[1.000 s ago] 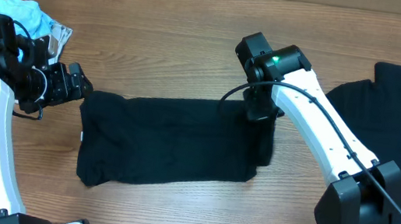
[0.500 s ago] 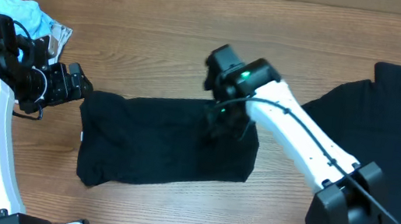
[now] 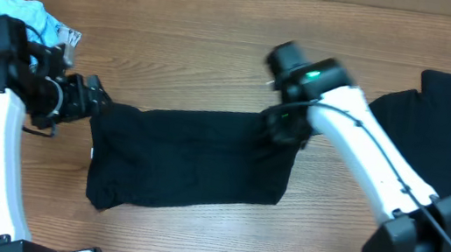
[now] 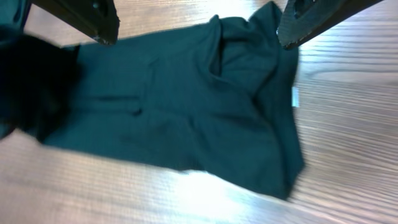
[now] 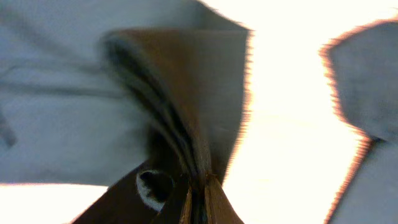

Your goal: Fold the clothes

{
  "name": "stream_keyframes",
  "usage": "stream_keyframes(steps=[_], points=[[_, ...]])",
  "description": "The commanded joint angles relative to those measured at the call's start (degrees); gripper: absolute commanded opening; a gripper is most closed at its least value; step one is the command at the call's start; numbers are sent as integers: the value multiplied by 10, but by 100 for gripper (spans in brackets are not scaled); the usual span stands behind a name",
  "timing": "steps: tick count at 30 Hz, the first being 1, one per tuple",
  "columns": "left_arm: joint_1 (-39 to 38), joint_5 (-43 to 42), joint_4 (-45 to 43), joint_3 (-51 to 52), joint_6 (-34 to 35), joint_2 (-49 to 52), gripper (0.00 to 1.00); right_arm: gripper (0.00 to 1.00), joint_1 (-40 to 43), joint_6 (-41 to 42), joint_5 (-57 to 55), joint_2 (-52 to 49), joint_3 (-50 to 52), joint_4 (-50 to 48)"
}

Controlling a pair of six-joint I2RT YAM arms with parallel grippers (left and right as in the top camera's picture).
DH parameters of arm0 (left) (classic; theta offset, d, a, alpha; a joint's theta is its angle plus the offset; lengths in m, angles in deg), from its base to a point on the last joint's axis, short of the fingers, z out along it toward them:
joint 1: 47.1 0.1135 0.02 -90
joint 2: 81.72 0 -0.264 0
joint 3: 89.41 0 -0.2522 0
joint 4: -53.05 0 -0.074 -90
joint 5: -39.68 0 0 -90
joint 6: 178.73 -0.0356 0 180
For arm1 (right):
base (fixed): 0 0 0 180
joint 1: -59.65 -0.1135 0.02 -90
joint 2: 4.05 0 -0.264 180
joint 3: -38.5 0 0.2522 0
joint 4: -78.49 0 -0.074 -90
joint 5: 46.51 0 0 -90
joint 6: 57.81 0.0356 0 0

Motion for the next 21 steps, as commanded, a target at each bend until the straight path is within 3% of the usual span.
stream_keyframes(steps=[1,7,14,21], points=[[-41,-13,-28,81,-13,0,81,4,54,8,-29,21,2,4],[-76,-13,-158,243,1,0,61,4,134,-18,37,21,2,-4],[-76,-7,-279,346,10,0,65,4,170,-58,98,21,2,-4],[-76,-5,-341,365,37,0,67,4,162,-94,98,21,2,35]])
